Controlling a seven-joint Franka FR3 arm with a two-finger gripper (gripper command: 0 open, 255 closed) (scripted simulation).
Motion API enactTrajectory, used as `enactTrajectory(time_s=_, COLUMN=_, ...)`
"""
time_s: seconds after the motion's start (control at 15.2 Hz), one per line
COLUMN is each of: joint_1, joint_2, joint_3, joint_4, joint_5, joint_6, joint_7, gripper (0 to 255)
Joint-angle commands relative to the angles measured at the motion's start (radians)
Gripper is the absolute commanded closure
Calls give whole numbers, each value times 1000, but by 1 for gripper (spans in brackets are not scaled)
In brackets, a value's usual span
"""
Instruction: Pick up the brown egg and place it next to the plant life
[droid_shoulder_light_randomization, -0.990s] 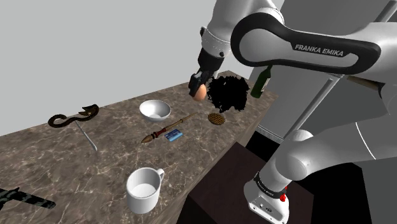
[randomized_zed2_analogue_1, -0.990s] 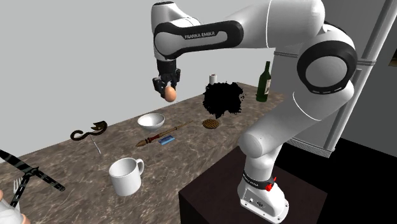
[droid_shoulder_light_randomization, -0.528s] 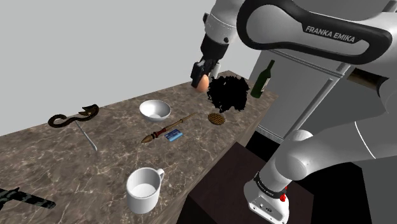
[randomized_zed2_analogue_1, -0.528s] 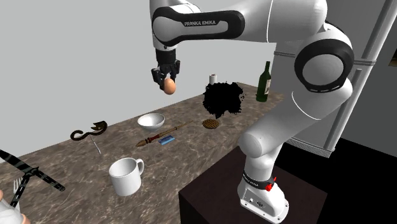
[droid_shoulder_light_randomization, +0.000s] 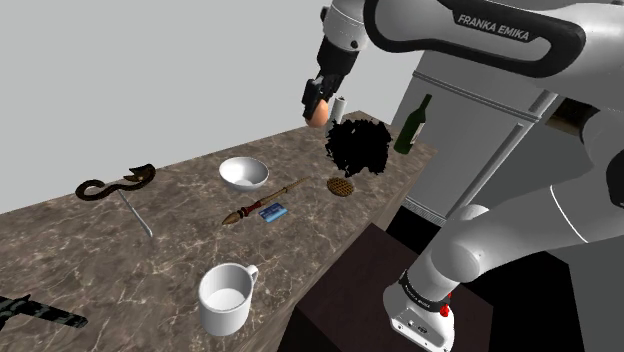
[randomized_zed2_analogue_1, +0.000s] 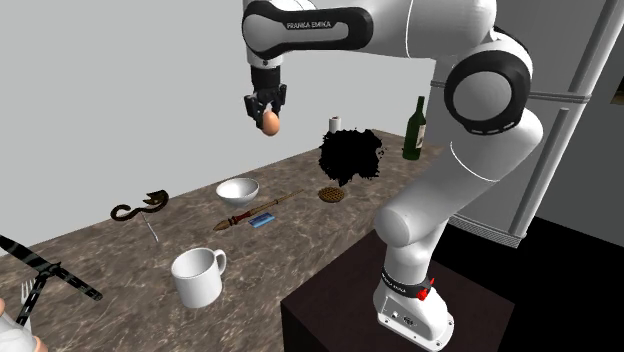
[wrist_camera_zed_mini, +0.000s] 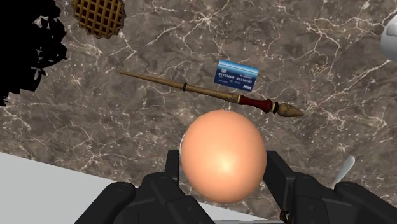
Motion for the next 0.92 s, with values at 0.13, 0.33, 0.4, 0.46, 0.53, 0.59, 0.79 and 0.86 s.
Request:
enactTrajectory(time_s=0.13, joint_1=-33, joint_2=65, joint_3=-53, joint_4=34, joint_5=-26, joint_6=34, joint_7=-74, gripper=255)
enactTrajectory(time_s=0.33, joint_1=-57, joint_2=127, joint_3=-88, joint_4=80, joint_5=-44, joint_6=52, joint_7=-125, gripper=255)
enactTrajectory(time_s=0.4, joint_1=-65, joint_2=149, joint_3=-99, joint_4=98, joint_5=-49, joint_6=57, joint_7=-141, gripper=255)
enactTrajectory(time_s=0.46, joint_1=-72, joint_2=171, joint_3=-110, joint_4=117, joint_5=-54, joint_6=61, joint_7=-158, gripper=255)
enactTrajectory(time_s=0.53, joint_1=-80, joint_2=195, joint_3=-121, joint_4=137, joint_5=-59, joint_6=65, joint_7=-174, gripper=255)
enactTrajectory(time_s=0.59, joint_1=-87, joint_2=219, joint_3=-131, joint_4=159, joint_5=-63, joint_6=68, joint_7=-190, gripper=255)
enactTrajectory(time_s=0.79, joint_1=-109, joint_2=295, joint_3=-160, joint_4=232, joint_5=-73, joint_6=74, joint_7=-237, gripper=255)
enactTrajectory(time_s=0.86, joint_1=-116, joint_2=322, joint_3=-169, joint_4=260, joint_5=-76, joint_6=75, joint_7=-253, gripper=255)
